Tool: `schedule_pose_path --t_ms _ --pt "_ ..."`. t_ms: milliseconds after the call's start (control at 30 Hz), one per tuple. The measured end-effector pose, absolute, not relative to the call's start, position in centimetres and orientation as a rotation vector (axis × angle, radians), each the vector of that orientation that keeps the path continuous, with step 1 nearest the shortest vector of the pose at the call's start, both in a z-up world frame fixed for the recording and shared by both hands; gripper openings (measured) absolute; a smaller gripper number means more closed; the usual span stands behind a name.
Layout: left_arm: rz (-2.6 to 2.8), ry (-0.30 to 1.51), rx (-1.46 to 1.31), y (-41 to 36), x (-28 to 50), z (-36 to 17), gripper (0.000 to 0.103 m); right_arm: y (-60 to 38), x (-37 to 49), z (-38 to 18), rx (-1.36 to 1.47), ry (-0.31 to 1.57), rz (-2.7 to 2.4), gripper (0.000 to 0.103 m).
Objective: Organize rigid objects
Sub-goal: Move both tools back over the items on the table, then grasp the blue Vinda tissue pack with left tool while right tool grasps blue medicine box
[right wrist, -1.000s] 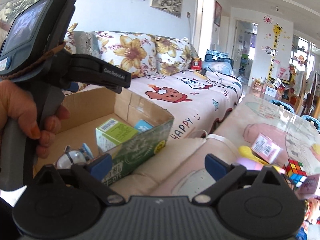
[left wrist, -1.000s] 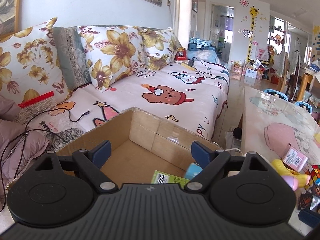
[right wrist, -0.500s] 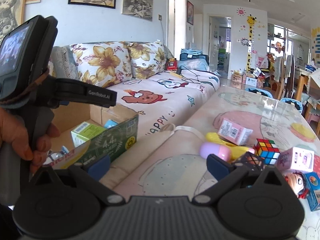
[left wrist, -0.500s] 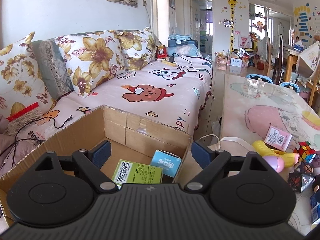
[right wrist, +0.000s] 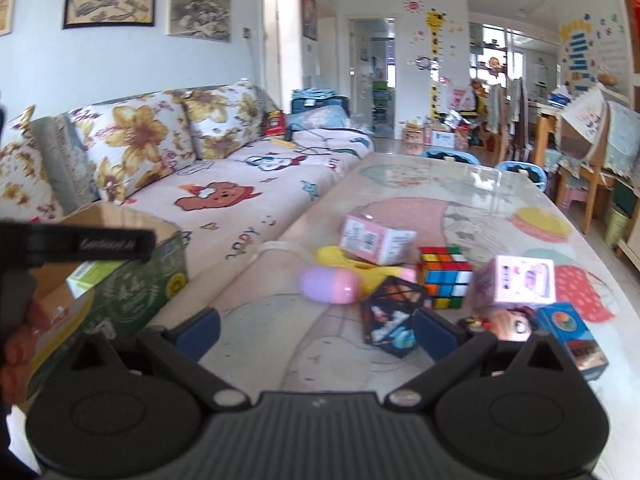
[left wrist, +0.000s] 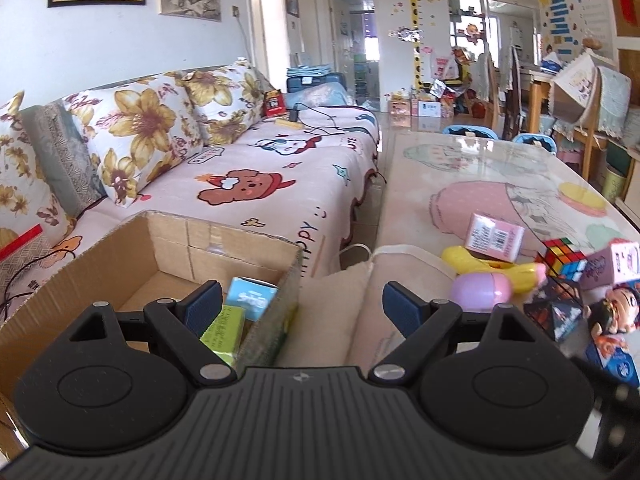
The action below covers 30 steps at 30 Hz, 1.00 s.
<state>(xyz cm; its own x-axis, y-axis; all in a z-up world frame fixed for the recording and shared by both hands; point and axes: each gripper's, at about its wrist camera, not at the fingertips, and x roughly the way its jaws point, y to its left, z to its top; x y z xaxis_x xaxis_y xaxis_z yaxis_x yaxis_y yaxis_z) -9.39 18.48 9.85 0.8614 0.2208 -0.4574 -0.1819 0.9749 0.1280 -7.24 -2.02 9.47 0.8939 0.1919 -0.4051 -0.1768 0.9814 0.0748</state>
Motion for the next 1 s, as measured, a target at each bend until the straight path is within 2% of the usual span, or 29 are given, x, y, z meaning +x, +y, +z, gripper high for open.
schedule_pose_path --t_ms 1000 --pt "-0.099 0.5 0.224 13.3 -10.2 7.6 0.103 -14.6 -8.3 8.8 0.099 0.355 -0.081 0.102"
